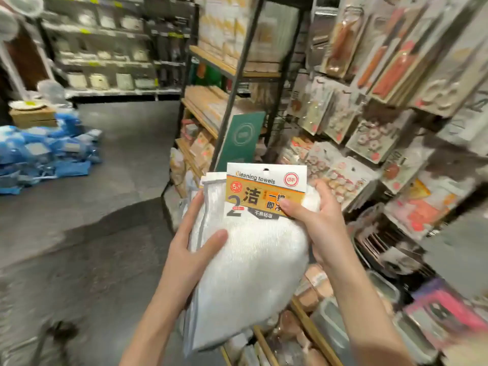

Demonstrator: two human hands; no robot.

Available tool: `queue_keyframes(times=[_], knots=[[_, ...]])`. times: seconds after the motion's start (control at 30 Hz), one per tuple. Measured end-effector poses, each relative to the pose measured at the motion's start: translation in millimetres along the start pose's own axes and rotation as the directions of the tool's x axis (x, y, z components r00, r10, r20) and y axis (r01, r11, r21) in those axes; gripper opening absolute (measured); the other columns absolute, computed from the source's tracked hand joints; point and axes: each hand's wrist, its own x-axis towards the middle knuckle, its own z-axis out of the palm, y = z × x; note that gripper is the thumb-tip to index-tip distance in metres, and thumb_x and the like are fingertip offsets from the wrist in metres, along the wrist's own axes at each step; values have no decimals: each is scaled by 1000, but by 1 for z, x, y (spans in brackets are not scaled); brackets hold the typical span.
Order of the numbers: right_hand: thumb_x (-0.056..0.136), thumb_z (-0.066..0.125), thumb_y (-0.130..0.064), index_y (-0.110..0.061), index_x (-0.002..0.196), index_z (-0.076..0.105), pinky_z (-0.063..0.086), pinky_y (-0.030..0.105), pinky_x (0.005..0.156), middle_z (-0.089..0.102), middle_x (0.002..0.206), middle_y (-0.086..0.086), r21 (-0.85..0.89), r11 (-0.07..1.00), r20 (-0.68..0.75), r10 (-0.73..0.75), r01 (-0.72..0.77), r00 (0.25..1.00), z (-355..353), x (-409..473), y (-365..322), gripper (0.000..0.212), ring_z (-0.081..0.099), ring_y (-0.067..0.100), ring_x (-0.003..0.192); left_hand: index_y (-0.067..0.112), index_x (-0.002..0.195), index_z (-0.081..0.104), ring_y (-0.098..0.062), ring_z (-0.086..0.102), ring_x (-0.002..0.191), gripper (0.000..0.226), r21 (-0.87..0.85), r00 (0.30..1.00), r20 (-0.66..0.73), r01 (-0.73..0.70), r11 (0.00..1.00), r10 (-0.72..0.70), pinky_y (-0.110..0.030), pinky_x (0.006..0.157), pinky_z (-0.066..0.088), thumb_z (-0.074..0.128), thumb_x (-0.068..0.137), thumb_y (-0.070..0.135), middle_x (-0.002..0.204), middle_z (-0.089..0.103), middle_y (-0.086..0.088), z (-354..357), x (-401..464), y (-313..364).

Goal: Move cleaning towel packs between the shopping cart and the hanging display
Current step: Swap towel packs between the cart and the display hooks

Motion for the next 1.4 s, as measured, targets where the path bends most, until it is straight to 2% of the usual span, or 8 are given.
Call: queue_keyframes(times=[0.17, 0.37, 0.67, 0.73, 0.83, 1.07, 1.2, 1.4], knots=[[65, 75, -7, -21, 84, 53, 52, 53, 87, 73, 90, 10, 111, 993, -343, 82, -47, 936, -102, -51, 3, 32, 69, 30, 84, 51, 121, 53, -1, 55, 117, 55, -24, 927, 369, 85, 996, -71, -37, 99, 46, 73, 71, 35, 125, 55, 31, 87, -7, -8], [79, 65, 7, -12, 97, 48, 51, 51, 90, 73, 92, 9, 175, 984, -668, 139, -28, 731, -163, -135, 4, 31, 69, 26, 86, 47, 114, 56, 11, 48, 115, 45, -7, 728, 680, 116, 993, -80, -30, 100, 41, 73, 72, 44, 121, 52, 35, 163, -39, -10], [78, 68, 4, -16, 97, 54, 49, 54, 93, 72, 99, 9, 158, 987, -873, 132, 16, 469, -224, -249, 6, 31, 68, 27, 92, 45, 116, 57, 10, 44, 120, 24, -25, 486, 872, 158, 987, -56, -28, 110, 30, 50, 93, 42, 122, 55, 30, 237, -122, -3], [78, 67, 5, -14, 97, 53, 49, 56, 92, 71, 103, 15, 161, 987, -893, 138, 19, 428, -245, -271, 5, 30, 67, 33, 97, 39, 111, 58, 24, 42, 110, 22, -25, 480, 876, 141, 990, -47, 0, 96, 27, 48, 96, 26, 116, 55, 27, 259, -144, 2], [79, 65, 9, -11, 96, 50, 47, 57, 93, 70, 100, 17, 177, 983, -907, 145, 47, 395, -284, -299, 4, 30, 66, 36, 96, 33, 107, 58, 34, 41, 96, 24, -22, 477, 877, 157, 987, -56, 9, 76, 29, 50, 94, 14, 114, 51, 29, 296, -178, 6], [82, 64, 2, -4, 108, 51, 49, 48, 94, 71, 103, 13, 128, 992, -885, 115, 0, 450, -364, -336, -5, 30, 68, 29, 97, 45, 108, 56, 38, 33, 97, 32, -15, 500, 863, 170, 985, -73, -4, 83, 30, 55, 93, 17, 101, 47, 55, 356, -239, 7], [85, 66, -9, -8, 110, 54, 52, 41, 89, 72, 103, 8, 82, 996, -869, 88, -34, 487, -394, -325, -13, 28, 69, 24, 96, 42, 110, 56, 38, 36, 94, 31, -35, 545, 835, 192, 981, -77, -6, 80, 32, 54, 93, 17, 99, 49, 53, 382, -244, 18], [81, 70, -10, -13, 100, 59, 55, 38, 82, 72, 96, 5, 5, 998, -927, 25, -55, 375, -454, -299, -11, 22, 70, 22, 88, 44, 107, 59, 31, 35, 104, 34, -56, 602, 797, 151, 987, -47, -14, 88, 29, 56, 92, 13, 118, 48, 37, 419, -227, 20]])
